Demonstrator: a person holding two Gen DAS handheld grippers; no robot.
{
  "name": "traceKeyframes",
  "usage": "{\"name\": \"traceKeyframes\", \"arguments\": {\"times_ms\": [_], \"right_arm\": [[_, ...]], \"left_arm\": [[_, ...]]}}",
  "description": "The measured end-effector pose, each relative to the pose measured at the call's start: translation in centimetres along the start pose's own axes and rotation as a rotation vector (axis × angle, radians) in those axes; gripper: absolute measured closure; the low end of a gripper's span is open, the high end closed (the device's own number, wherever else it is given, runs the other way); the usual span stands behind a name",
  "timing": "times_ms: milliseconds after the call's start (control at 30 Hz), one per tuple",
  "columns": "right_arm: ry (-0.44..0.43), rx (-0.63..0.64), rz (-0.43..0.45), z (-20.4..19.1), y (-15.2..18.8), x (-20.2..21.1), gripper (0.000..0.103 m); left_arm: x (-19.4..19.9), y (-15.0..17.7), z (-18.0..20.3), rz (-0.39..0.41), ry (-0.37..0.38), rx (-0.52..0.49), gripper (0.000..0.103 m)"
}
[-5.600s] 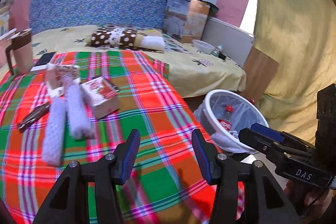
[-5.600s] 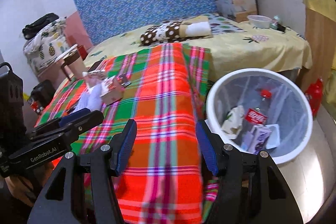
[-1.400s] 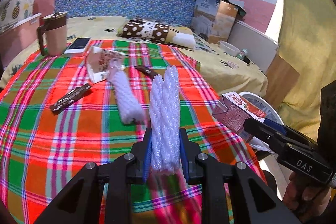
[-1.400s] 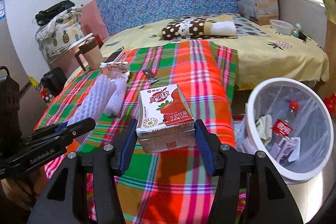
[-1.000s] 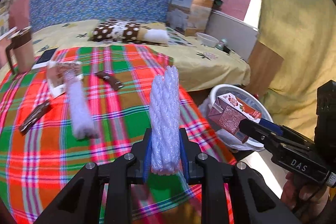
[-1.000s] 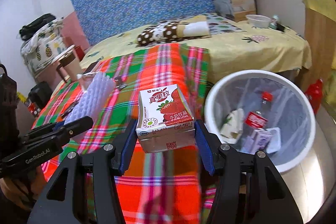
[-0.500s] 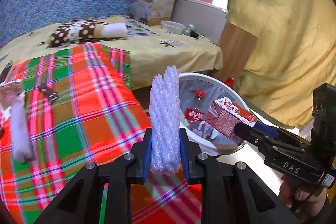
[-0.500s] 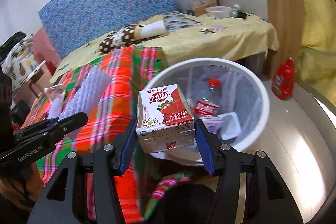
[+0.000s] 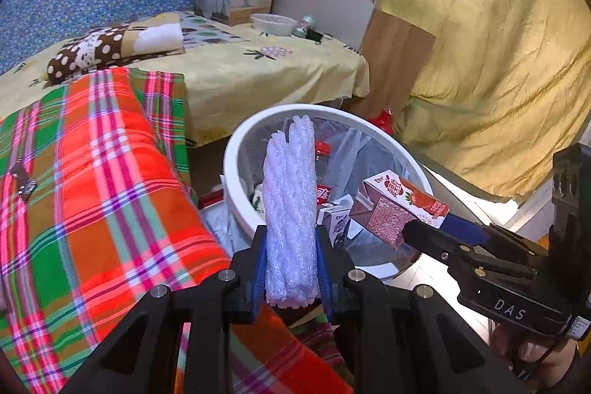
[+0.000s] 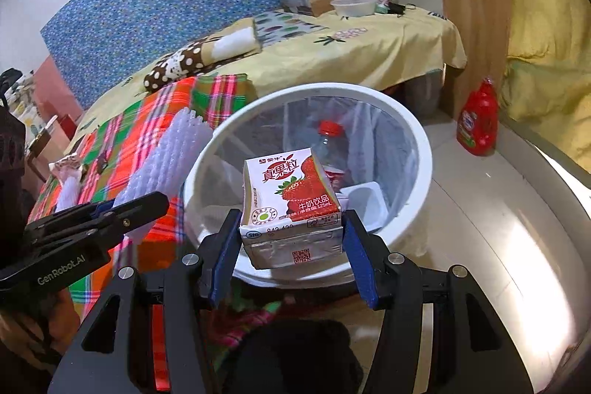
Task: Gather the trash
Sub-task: 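Carry foam net and strawberry carton over the bin and open both grippers, then move both tools back over the bed toward the remaining trash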
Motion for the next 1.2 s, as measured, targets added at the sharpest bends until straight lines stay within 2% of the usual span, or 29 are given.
{"name": "traceKeyframes", "arguments": {"times_ms": [300, 400, 500, 567, 900, 1200], "right_arm": [[0.013, 0.021, -0.034, 0.7, 0.0, -1.1, 0.047], [0.01, 0.031, -0.044, 0.6, -0.1, -1.2, 0.046], [0.007, 0.029, -0.046, 0.6, -0.1, -1.3, 0.046], [0.005, 0.027, -0.043, 0.7, -0.1, -1.2, 0.044], [0.019, 0.012, -0.011, 0.9, -0.6, -0.1, 0.043], [-0.026, 0.031, 0.036, -0.8, -0.8, 1.6, 0.044]], "left_arm": [[-2.4, -0.8, 0.6, -0.034, 0.029, -0.008, 0.078], [-2.9, -1.1, 0.7, -0.037, 0.045, -0.004, 0.074], [-2.8, -1.4, 0.8, -0.025, 0.057, -0.001, 0.066], [-2.5, -1.5, 0.7, -0.008, 0.062, 0.005, 0.053], [0.5, -2.1, -0.5, 0.064, 0.049, 0.027, 0.053], [4.5, -0.8, -2.0, 0.118, -0.025, 0.051, 0.053]]}}
Point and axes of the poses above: each gripper's, at about its wrist camera, not at the fingertips, and x roughly against the way its jaws point, z to its right, y to its underside, the point moved 6 cm from there along -x, roughly the way its jaws point, and after that the axes turned 14 degrees about y, right-handed, at the moved point
